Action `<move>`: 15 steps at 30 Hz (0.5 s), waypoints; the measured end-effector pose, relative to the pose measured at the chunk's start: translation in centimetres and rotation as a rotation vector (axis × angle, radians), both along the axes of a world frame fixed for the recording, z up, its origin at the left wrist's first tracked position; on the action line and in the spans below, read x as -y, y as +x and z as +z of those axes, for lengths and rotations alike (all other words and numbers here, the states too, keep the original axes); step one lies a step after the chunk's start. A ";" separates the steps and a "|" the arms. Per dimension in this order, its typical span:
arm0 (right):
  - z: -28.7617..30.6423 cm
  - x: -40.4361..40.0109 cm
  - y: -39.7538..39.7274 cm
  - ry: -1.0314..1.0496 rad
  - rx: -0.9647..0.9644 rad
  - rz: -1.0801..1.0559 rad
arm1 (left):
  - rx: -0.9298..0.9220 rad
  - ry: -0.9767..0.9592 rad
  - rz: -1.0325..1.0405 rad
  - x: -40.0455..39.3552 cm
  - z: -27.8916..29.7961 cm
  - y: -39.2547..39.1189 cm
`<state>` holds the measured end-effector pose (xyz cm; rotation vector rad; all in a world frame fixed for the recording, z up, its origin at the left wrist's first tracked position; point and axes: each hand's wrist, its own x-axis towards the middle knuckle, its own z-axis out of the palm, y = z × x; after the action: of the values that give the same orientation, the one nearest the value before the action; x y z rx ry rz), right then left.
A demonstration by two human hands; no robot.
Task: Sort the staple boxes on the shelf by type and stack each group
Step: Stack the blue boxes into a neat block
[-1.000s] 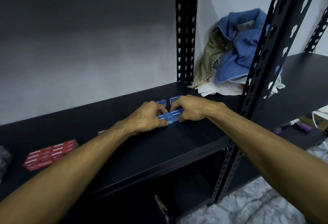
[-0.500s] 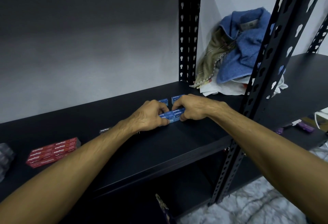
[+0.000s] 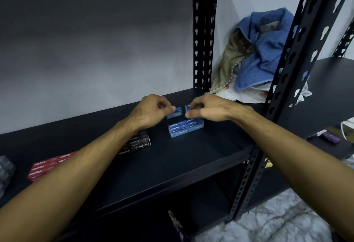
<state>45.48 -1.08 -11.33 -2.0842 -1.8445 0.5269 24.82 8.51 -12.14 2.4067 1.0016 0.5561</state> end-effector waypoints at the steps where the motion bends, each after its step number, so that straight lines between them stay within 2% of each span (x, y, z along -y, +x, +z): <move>1: 0.0 -0.2 0.0 0.070 -0.028 -0.024 | 0.015 -0.001 0.015 -0.4 -0.2 0.1; 4: -0.3 -1.1 0.0 0.271 -0.023 -0.098 | 0.035 -0.030 0.047 -1.3 -0.7 0.7; 6: -0.6 -1.9 0.0 0.310 0.010 -0.122 | 0.016 -0.043 0.048 -1.7 -1.1 1.1; 10: -1.9 -3.2 0.3 0.245 0.035 -0.157 | 0.020 -0.112 0.046 -2.1 -1.5 2.0; 15: -2.5 -3.5 1.1 0.190 -0.049 -0.169 | -0.023 -0.137 0.026 -2.1 -1.8 2.9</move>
<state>46.55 2.44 -13.86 -2.0562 -1.6055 0.3429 27.70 10.61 -13.93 2.2869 1.0475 0.4546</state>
